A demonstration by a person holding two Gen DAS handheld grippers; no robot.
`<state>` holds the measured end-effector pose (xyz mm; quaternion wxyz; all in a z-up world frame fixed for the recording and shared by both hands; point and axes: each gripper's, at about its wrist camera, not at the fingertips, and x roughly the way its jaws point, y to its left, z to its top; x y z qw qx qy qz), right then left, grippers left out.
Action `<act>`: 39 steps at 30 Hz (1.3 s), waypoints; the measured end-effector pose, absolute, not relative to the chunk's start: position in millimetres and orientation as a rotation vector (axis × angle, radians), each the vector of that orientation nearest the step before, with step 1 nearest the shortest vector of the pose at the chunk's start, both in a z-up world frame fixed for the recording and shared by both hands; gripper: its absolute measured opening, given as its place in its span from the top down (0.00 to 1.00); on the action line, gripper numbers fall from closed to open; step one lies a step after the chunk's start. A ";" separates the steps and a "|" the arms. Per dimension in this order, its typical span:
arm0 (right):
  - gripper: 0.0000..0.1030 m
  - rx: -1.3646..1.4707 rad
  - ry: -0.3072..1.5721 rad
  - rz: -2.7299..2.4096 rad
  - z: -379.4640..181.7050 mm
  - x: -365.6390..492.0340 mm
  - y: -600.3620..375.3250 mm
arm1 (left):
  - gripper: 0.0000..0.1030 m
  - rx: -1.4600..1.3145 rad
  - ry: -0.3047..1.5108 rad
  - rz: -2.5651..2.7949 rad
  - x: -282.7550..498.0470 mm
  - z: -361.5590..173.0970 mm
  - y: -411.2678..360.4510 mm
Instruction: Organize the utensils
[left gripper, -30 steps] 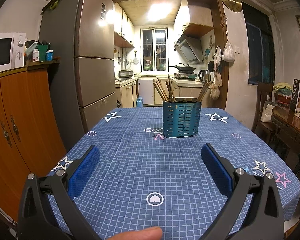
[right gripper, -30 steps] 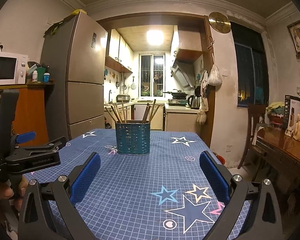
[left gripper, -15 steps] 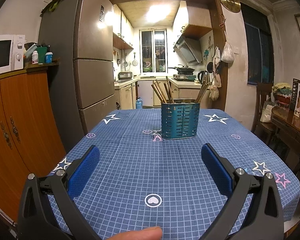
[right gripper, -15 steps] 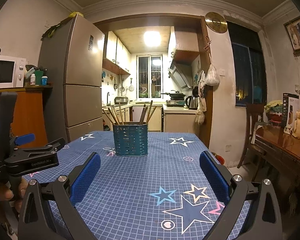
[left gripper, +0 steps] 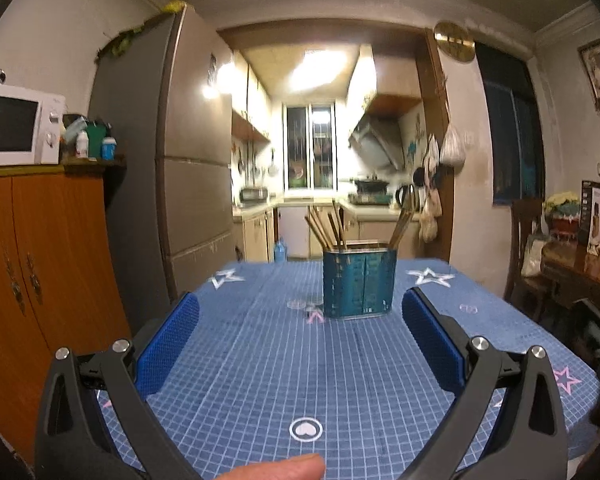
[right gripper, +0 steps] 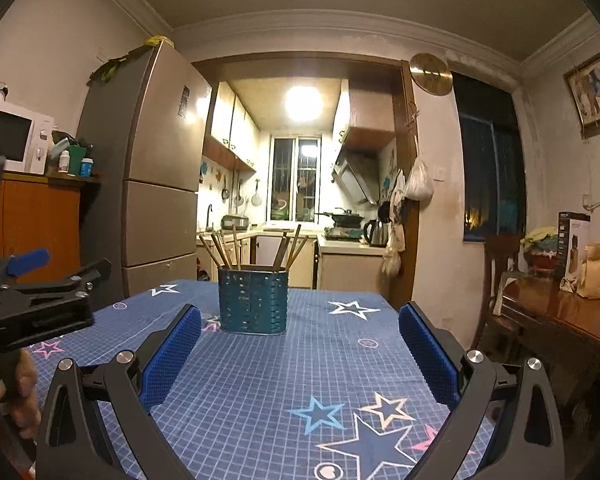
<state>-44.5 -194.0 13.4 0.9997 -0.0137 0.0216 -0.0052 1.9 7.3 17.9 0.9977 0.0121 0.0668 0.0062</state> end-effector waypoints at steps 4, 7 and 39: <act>0.04 0.000 0.045 -0.005 1.2 -35.5 -191.9 | 0.05 0.013 0.094 0.015 -6.6 14.8 8.5; 0.04 0.014 0.054 0.002 -5.3 -33.3 -191.4 | 0.05 0.038 0.072 0.017 -11.8 10.1 7.3; 0.04 0.070 0.069 0.026 43.9 -56.6 -202.9 | 0.05 0.060 0.124 -0.002 -15.3 46.5 -6.3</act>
